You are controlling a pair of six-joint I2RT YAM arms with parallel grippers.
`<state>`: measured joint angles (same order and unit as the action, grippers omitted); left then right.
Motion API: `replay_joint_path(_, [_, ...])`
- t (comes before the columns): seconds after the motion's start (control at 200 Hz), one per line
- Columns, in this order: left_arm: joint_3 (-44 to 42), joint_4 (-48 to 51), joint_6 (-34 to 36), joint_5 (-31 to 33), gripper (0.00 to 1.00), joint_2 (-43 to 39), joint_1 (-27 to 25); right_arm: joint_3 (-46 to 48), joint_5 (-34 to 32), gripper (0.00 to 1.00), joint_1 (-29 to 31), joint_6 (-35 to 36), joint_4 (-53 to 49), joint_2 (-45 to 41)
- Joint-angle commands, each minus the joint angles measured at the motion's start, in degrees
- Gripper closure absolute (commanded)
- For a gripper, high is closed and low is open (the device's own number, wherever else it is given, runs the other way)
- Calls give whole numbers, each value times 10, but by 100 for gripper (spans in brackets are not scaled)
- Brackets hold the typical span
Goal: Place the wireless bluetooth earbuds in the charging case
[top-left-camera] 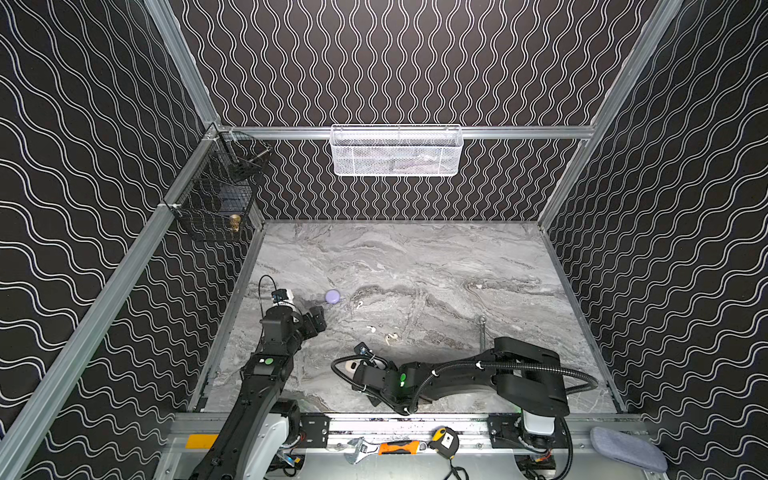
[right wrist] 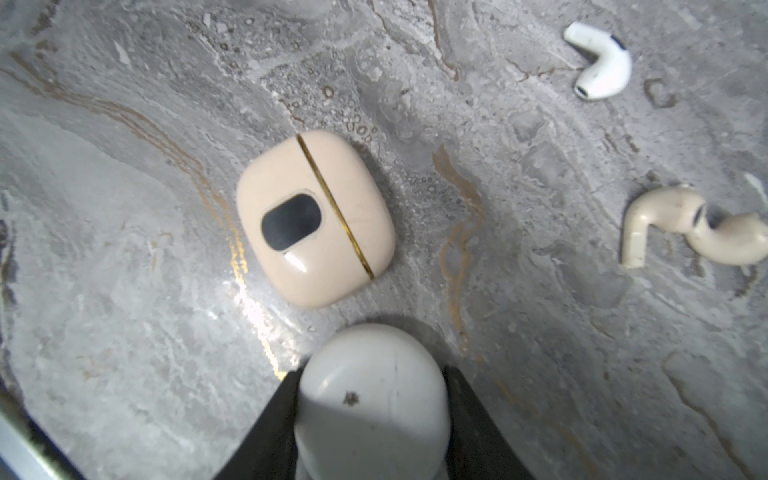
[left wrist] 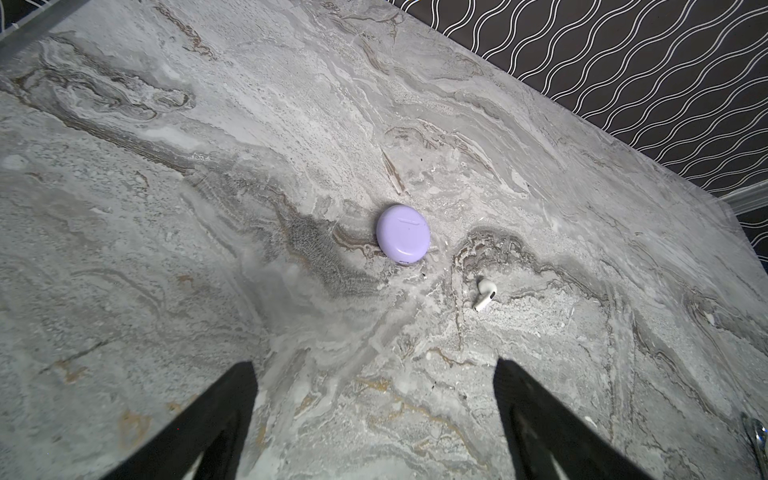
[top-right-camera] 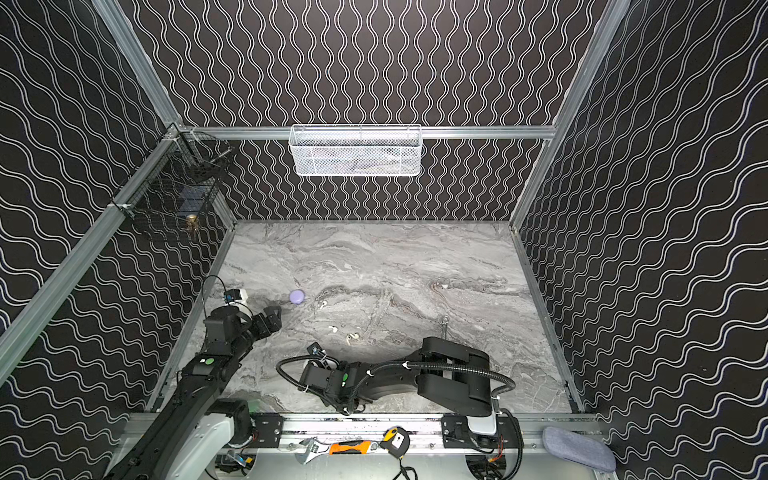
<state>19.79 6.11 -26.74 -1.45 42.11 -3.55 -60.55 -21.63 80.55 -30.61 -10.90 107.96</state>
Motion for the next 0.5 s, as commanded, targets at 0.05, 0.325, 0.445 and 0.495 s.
replay_joint_path(0.05, [4, -11, 9, -19, 9, 2, 1, 27, 7, 62, 0, -10, -24, -31])
replay_joint_path(0.325, [73, -6, -12, -165, 17, -24, 0, 160, -148, 72, -11, 134, 195, -234])
replay_joint_path(0.445, [118, -20, -30, -275, 24, -24, 0, 242, -144, 72, -20, 299, 389, -330])
replay_joint_path(0.495, [134, -25, -39, -325, 27, -24, -1, 257, -137, 71, -21, 362, 442, -354])
